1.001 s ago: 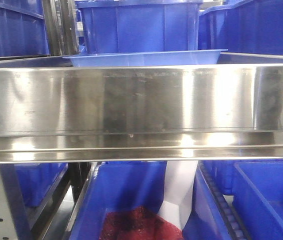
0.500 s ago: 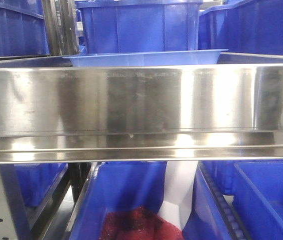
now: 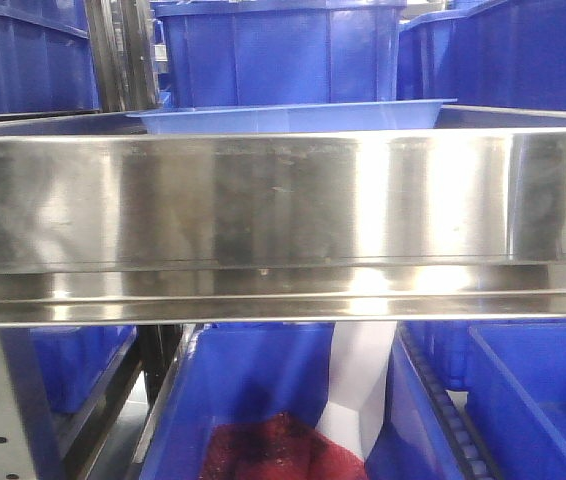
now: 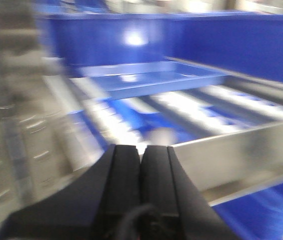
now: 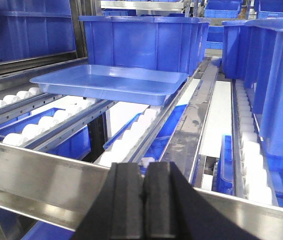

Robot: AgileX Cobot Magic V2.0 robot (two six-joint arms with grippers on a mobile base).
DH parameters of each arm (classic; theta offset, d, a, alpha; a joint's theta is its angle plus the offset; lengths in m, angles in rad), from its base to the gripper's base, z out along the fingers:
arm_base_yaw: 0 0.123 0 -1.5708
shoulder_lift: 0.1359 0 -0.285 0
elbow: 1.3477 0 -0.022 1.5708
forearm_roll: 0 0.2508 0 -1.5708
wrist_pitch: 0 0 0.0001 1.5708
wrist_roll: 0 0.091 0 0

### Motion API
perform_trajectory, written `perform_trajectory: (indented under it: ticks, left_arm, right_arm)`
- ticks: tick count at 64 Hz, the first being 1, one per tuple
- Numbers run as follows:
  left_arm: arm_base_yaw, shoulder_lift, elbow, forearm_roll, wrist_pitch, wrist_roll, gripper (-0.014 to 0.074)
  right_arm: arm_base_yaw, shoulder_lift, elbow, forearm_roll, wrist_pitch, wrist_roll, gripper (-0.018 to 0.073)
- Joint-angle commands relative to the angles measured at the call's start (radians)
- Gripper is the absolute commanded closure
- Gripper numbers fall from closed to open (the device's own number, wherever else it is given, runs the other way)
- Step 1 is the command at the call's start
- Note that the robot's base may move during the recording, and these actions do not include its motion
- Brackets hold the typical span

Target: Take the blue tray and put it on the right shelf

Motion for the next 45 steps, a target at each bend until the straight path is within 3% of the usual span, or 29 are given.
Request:
perform_trajectory:
  ticks: [1,12,19,22,25,45]
  left_arm:
    - [0.098,-0.009,0.044,-0.015,-0.146,0.007,0.0645]
    - [0.294,-0.013,0.214,-0.087,-0.319,0.007,0.0645]
    - [0.356,-0.013,0.307,-0.087,-0.463,0.007,0.0645]
    - [0.368,-0.013,0.347,-0.087,-0.534,0.007,0.0645]
    - [0.375,-0.018,0.34,-0.083,-0.489,0.007,0.0645]
    - [0.378,-0.018,0.342,-0.081,-0.508,0.007,0.0645]
  right_arm:
    - [-0.004,0.009,-0.027,-0.02,-0.093,-0.01,0.0503]
    - [-0.004,0.009,-0.027,-0.02,-0.095,-0.01,0.0503]
    - [-0.004,0.009,-0.027,-0.02,-0.095,-0.01,0.0503]
    - [-0.004,0.009,-0.027,-0.02,-0.095,-0.01,0.0503]
    - [-0.004,0.009,-0.027,-0.02,-0.093,-0.01,0.0503]
    - [-0.004,0.009,-0.027,-0.02,-0.093,-0.01,0.0503]
